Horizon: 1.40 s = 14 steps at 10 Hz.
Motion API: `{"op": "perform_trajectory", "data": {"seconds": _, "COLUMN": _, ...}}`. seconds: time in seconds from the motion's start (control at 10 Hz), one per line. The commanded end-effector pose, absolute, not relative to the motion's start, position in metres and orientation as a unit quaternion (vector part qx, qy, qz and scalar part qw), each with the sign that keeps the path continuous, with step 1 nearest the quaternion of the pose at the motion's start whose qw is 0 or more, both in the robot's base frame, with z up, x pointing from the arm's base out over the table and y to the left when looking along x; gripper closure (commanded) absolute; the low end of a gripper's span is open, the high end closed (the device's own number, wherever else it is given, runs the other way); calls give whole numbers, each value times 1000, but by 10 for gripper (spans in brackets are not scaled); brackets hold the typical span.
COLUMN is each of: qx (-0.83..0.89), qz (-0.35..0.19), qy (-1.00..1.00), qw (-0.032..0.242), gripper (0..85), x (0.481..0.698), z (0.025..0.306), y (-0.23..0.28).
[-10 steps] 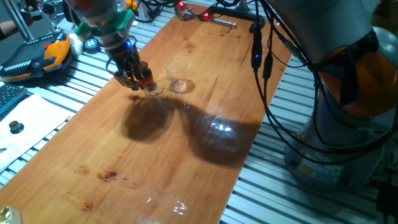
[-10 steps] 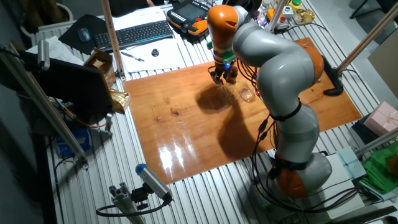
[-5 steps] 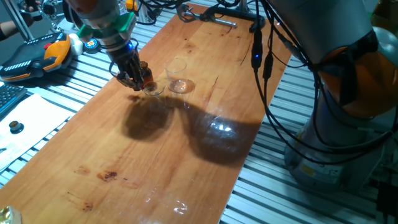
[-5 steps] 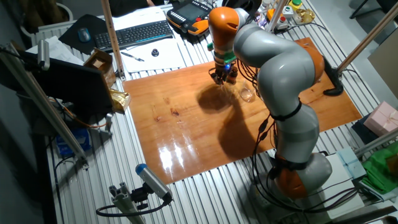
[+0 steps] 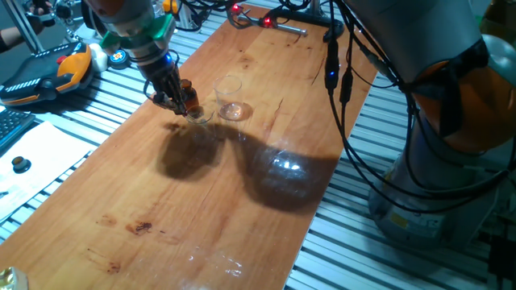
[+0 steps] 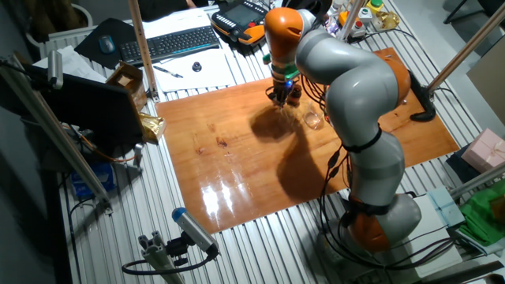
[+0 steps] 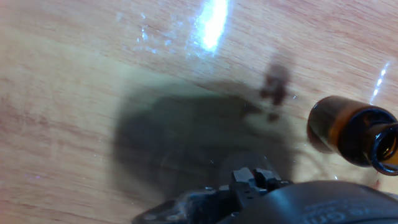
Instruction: Transfer liquid using a dropper
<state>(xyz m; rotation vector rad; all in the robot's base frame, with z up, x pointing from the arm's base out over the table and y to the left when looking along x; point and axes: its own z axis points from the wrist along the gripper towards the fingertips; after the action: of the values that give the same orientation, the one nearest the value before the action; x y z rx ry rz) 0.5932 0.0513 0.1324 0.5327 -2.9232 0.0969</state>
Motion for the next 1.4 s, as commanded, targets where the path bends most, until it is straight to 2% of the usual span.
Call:
{"op": "perform_trajectory", "data": {"seconds": 0.0, "qx": 179, "qz": 34, "qy": -979, "qw": 85, "gripper": 843, "x": 594, "z": 135, "y": 50}}
{"op": "perform_trajectory", "data": {"seconds": 0.3, "qx": 178, "qz": 31, "qy": -979, "qw": 93, "gripper": 843, "x": 596, "z": 151, "y": 45}}
{"op": "perform_trajectory", "data": {"seconds": 0.6, "qx": 169, "qz": 19, "qy": -981, "qw": 91, "gripper": 843, "x": 594, "z": 191, "y": 36}}
{"op": "perform_trajectory", "data": {"seconds": 1.3, "qx": 135, "qz": -18, "qy": -990, "qw": 40, "gripper": 843, "x": 598, "z": 262, "y": 39}}
